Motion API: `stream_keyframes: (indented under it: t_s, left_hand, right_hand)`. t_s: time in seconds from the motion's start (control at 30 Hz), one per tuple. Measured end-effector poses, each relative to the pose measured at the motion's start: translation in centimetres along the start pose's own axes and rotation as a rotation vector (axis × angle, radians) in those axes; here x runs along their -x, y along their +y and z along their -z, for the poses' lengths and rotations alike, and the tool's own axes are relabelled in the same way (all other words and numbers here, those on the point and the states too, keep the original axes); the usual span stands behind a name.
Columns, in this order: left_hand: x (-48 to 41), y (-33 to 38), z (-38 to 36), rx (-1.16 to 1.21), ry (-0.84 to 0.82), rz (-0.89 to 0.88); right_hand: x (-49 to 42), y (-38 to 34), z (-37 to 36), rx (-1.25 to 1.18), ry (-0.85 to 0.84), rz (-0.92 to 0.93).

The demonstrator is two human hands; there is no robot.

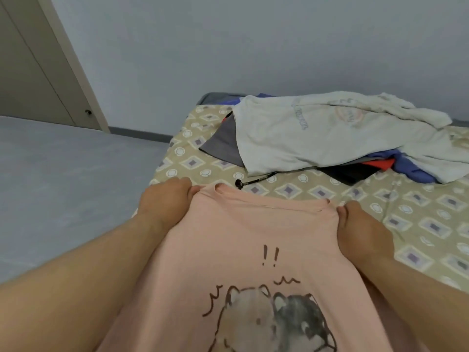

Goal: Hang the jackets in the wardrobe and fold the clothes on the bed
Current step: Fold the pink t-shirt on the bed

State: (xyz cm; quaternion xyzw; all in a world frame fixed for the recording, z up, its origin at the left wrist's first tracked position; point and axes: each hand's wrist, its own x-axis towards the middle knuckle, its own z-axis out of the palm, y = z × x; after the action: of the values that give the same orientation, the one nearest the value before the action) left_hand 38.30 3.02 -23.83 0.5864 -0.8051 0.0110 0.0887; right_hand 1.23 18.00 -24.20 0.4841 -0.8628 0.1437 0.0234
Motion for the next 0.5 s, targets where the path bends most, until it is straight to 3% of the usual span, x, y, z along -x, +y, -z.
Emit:
stream_keyframes:
  t_s: [0.13,0.3,0.4,0.5]
  left_hand:
    - [1.1,0.7,1.3,-0.059,0.090,0.069]
    - [9.2,1.8,2.4,0.060,0.169,0.179]
    - [15.7,2.2,3.0,0.042,0.027,0.067]
    - [21.3,2.1,3.6,0.045,-0.175,0.099]
  right_hand:
    - [0.3,-0.5,1.0,-0.001,-0.025,-0.015]
    - [4.7,-1.7,2.5,0.035,0.013,-0.042]
    - [8.5,-1.7,3.3,0.072,-0.096,0.024]
    - [12.2,-1.4,3.8,0.097,-0.188,0.087]
